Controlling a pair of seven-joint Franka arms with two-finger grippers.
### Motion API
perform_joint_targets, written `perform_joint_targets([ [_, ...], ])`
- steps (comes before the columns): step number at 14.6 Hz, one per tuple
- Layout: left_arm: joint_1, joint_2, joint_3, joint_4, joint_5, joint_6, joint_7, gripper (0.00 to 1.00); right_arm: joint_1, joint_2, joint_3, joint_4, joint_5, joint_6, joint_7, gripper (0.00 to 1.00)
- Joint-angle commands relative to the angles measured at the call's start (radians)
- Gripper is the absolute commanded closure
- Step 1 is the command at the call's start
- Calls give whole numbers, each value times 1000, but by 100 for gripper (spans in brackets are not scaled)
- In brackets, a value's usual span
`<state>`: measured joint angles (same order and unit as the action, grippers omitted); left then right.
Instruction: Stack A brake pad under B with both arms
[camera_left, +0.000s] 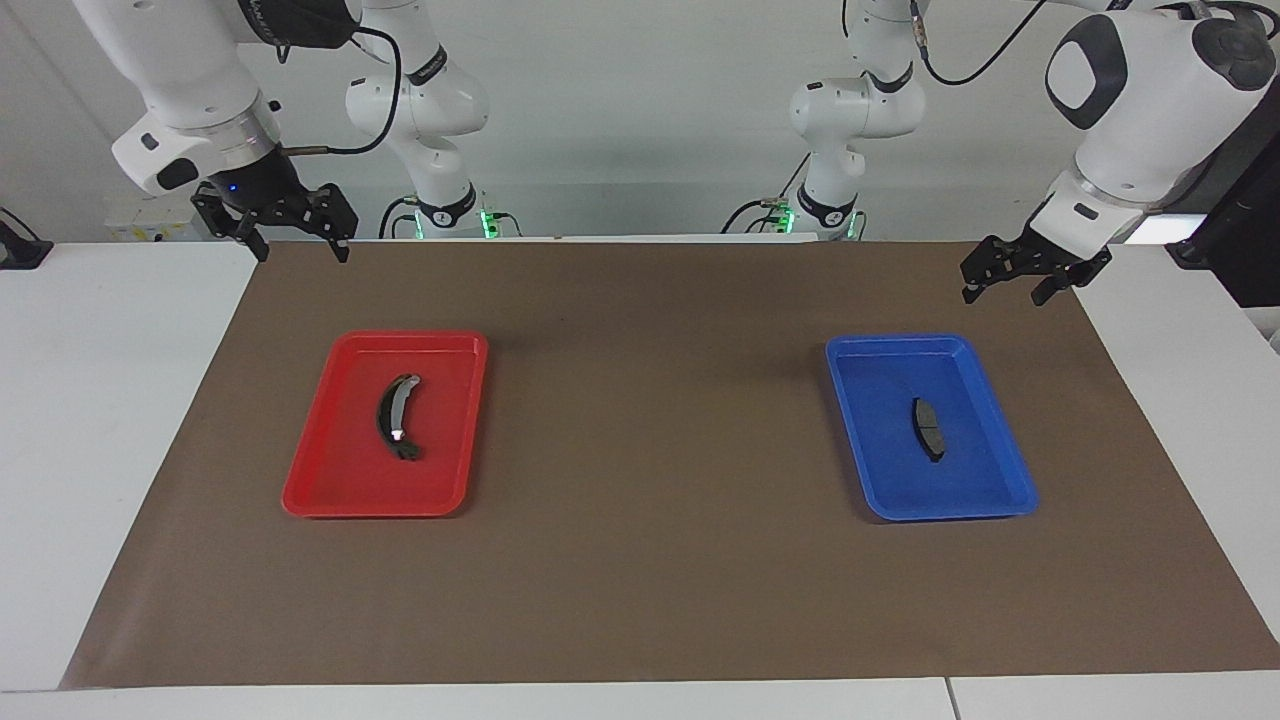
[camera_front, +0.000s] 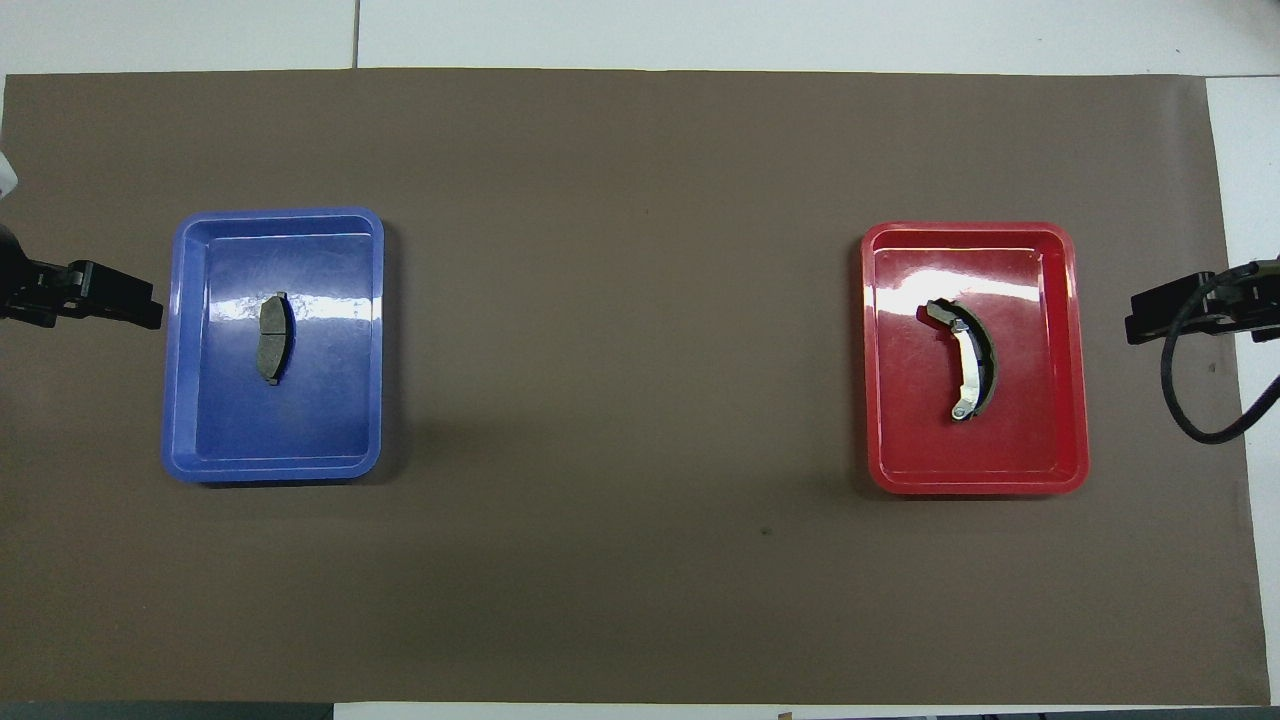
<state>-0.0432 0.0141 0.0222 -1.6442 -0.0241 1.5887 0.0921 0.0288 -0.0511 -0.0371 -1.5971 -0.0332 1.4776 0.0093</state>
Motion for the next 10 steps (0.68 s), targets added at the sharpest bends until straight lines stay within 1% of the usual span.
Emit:
perform_joint_targets([
  [1, 8, -14, -1, -5, 1, -9, 9, 1, -20, -19, 9, -26, 1, 15, -23, 0],
  [5, 8, -14, -1, -5, 1, -9, 9, 1, -21, -19, 9, -26, 1, 16, -23, 0],
  [8, 6, -11, -2, -6, 1, 36, 12, 1, -21, -21, 9, -26, 1, 16, -23, 0],
  [10, 5, -11, -2, -5, 1, 37, 14, 1, -21, -21, 9, -27, 1, 16, -23, 0],
])
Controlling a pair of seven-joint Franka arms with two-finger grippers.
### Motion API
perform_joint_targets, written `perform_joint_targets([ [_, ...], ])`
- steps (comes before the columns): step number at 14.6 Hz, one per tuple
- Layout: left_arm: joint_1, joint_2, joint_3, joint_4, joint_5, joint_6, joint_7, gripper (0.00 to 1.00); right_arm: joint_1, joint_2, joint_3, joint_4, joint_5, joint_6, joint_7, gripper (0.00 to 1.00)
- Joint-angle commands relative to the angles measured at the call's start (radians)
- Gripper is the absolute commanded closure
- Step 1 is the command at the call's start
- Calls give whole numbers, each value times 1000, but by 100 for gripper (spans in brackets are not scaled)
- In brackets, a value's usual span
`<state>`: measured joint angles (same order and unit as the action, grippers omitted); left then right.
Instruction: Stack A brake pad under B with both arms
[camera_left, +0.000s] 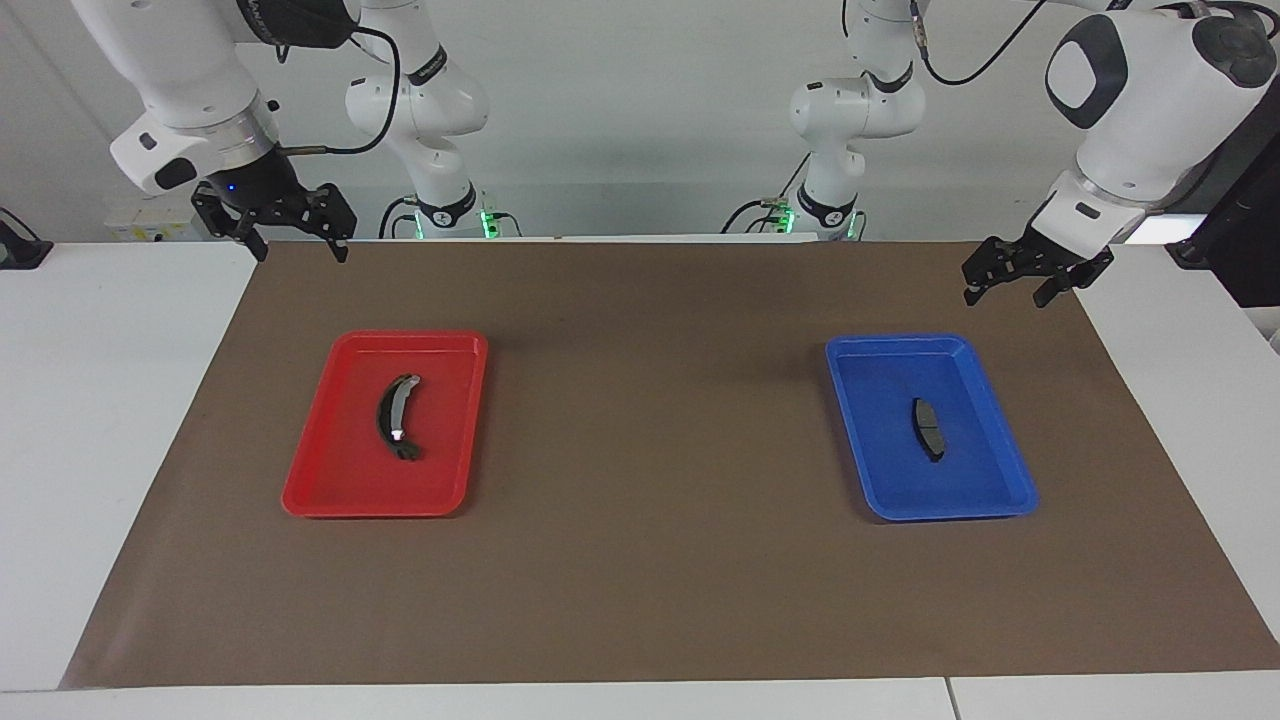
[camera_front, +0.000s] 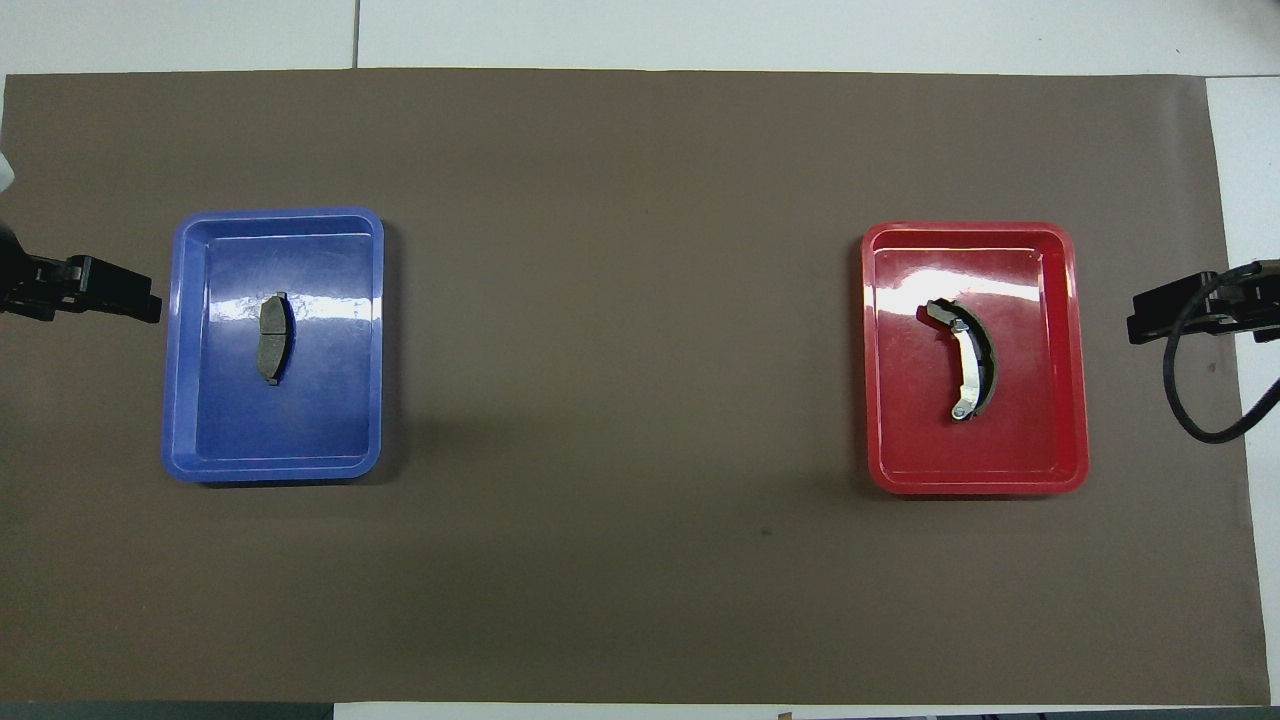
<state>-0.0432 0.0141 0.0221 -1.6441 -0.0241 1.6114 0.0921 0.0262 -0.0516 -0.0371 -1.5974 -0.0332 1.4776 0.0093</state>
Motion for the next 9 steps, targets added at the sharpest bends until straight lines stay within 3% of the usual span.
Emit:
perform_joint_targets([
  [1, 3, -11, -4, -6, 1, 9, 14, 1, -19, -21, 10, -27, 1, 16, -23, 0],
  [4, -1, -16, -2, -26, 1, 21, 14, 1, -19, -21, 10, -27, 1, 16, -23, 0],
  [7, -4, -74, -4, -178, 1, 193, 5, 2, -19, -21, 10, -27, 1, 16, -23, 0],
  [9, -6, -68, -4, -236, 1, 269, 5, 2, -19, -21, 10, -27, 3, 15, -23, 0],
])
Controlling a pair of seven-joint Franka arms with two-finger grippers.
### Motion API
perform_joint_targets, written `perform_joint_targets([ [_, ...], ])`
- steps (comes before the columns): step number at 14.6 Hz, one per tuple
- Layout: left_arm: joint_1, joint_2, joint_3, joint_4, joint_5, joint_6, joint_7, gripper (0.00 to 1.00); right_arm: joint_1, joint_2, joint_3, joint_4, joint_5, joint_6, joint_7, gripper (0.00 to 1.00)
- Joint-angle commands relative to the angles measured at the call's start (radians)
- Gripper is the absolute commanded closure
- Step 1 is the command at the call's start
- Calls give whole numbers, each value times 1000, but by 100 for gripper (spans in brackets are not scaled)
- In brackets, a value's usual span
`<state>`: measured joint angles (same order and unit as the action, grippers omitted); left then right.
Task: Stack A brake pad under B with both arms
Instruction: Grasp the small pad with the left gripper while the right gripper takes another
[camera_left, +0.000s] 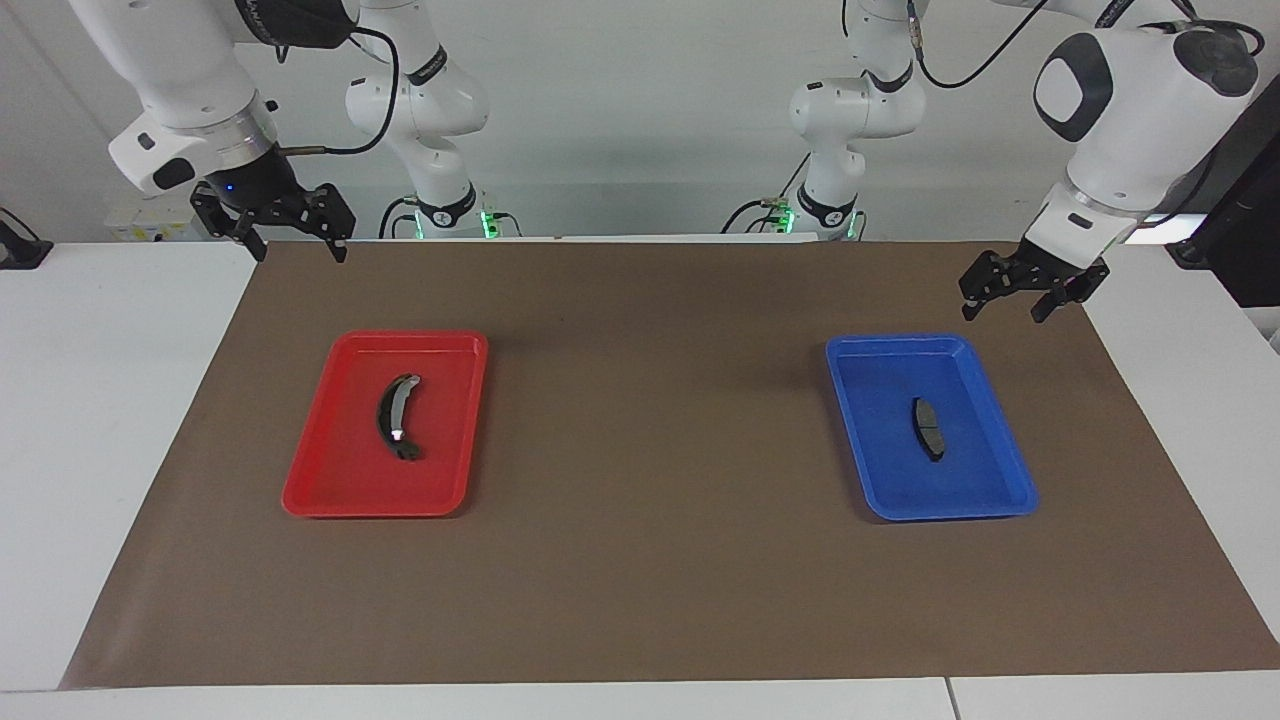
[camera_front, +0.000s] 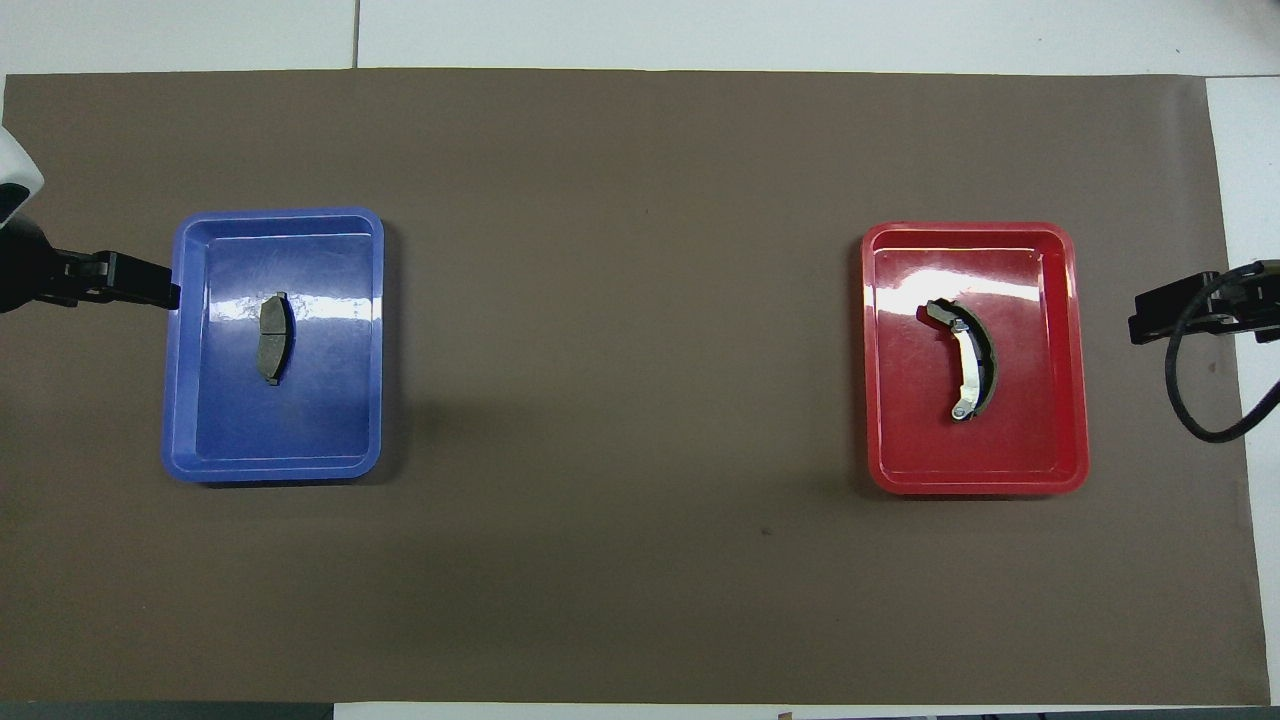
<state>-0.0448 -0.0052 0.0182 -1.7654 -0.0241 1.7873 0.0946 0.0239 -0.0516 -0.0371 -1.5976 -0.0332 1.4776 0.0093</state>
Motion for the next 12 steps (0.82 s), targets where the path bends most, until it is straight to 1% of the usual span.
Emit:
perform_joint_targets([
  [1, -3, -38, 0, -134, 1, 128, 2, 2, -16, -20, 9, -27, 1, 15, -23, 0],
  [3, 2, 11, 2, -187, 1, 232, 1, 2, -16, -20, 9, -28, 3, 15, -23, 0],
  [5, 2, 65, 2, -256, 1, 367, -1, 3, -16, -20, 9, -28, 1, 15, -23, 0],
  [12, 5, 183, 2, -362, 1, 610, 2, 3, -16, -24, 9, -38, 3, 18, -22, 0],
])
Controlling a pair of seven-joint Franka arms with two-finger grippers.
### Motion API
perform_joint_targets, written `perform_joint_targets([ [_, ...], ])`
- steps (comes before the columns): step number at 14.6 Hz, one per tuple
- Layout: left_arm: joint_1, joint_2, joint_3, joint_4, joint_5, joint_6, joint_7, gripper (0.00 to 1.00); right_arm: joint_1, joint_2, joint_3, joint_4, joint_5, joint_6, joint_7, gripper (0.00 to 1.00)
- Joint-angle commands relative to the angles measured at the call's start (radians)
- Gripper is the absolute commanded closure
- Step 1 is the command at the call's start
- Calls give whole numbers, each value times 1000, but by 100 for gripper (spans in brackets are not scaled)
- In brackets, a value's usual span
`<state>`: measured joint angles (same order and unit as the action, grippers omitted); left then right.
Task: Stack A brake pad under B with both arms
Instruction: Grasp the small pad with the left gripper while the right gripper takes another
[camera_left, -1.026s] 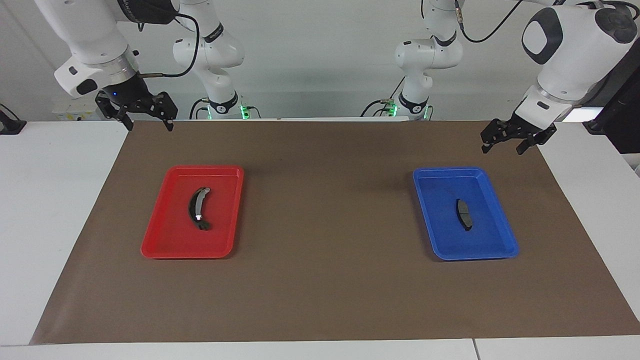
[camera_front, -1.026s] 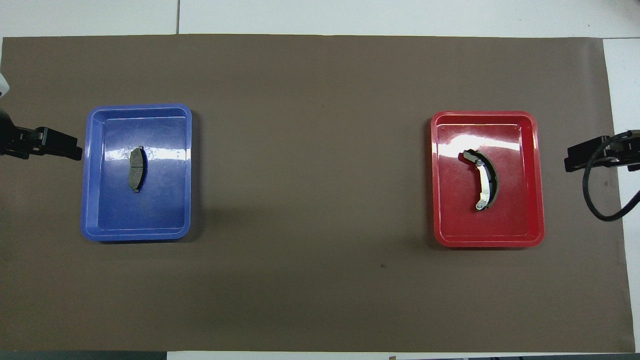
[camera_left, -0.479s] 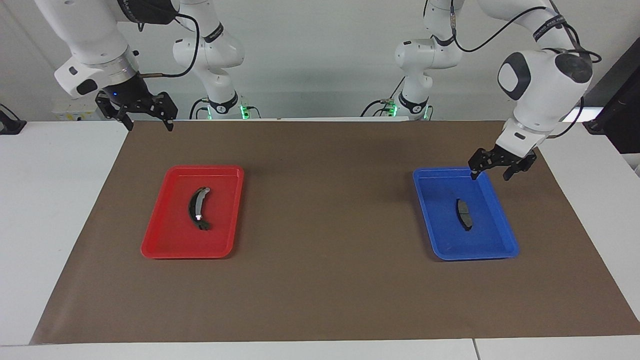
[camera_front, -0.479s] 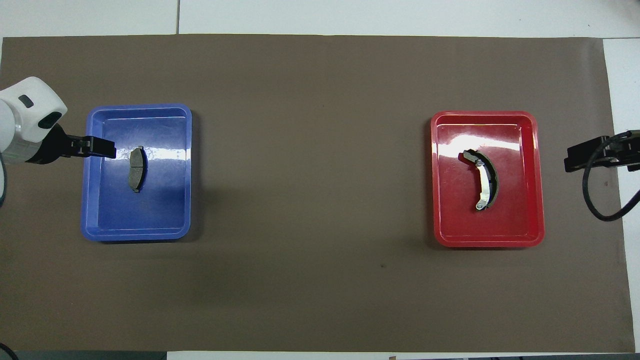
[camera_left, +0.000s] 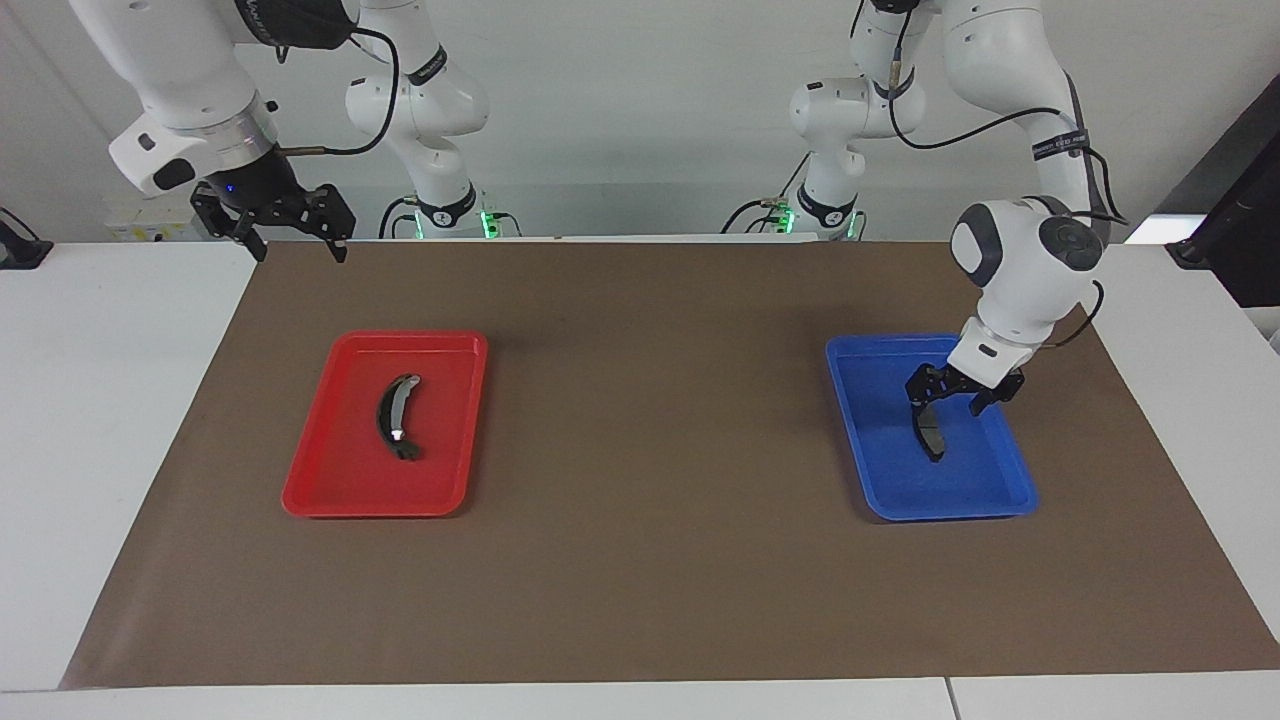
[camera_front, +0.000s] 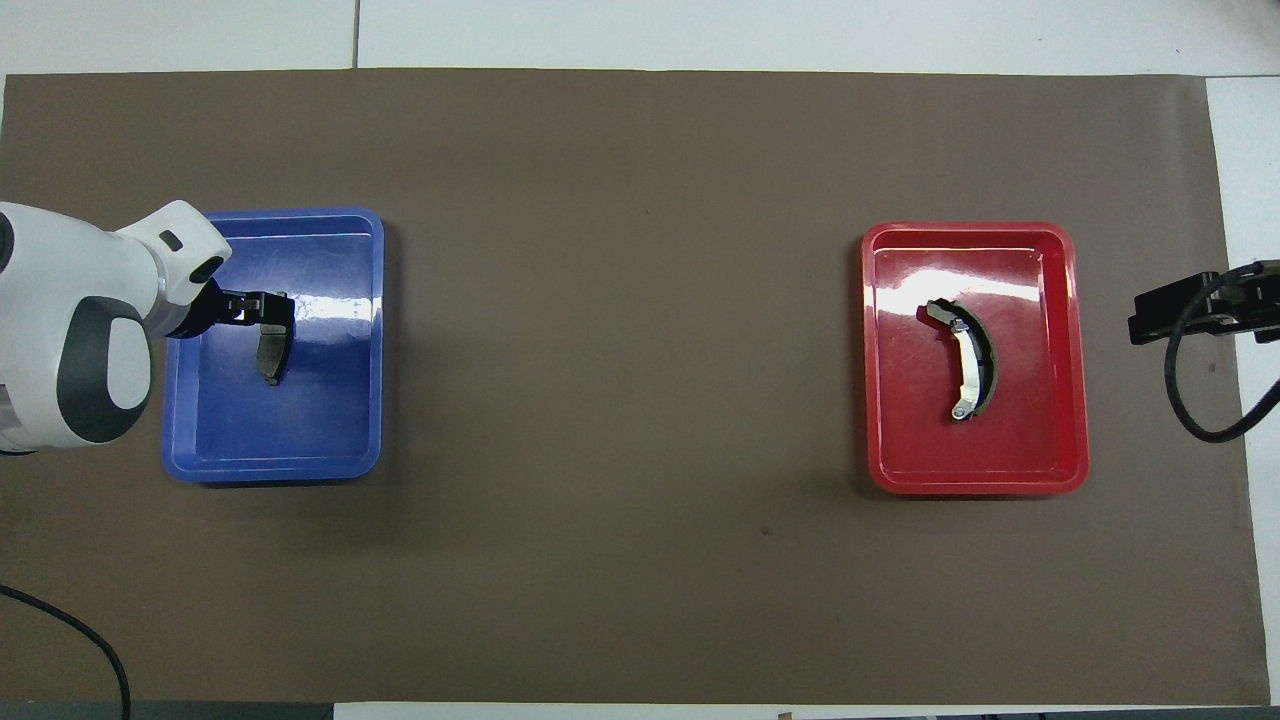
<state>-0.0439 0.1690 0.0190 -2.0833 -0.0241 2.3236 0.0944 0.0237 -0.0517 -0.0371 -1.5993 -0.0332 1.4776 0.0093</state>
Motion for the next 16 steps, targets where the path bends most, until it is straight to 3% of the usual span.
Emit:
perform_joint_targets([
  [1, 4, 27, 1, -52, 1, 94, 1, 3, -16, -37, 9, -57, 3, 29, -20, 0],
  [4, 10, 95, 1, -54, 1, 147, 2, 3, -16, -66, 9, -137, 7, 114, -11, 0],
  [7, 10, 101, 3, -57, 1, 135, 4, 6, -15, -123, 8, -325, 12, 312, -11, 0],
  [8, 10, 101, 3, -57, 1, 129, 8, 13, -13, -128, 8, -368, 13, 352, -14, 0],
  [10, 10, 96, 3, -52, 1, 105, 13, 41, -11, -94, 8, -424, 39, 432, -31, 0],
  [12, 9, 90, 3, -47, 1, 85, 15, 69, -18, -12, 6, -452, 78, 534, -80, 0],
  [16, 21, 58, 1, -40, 1, 57, 22, 96, -18, 73, 8, -657, 82, 905, -124, 0],
])
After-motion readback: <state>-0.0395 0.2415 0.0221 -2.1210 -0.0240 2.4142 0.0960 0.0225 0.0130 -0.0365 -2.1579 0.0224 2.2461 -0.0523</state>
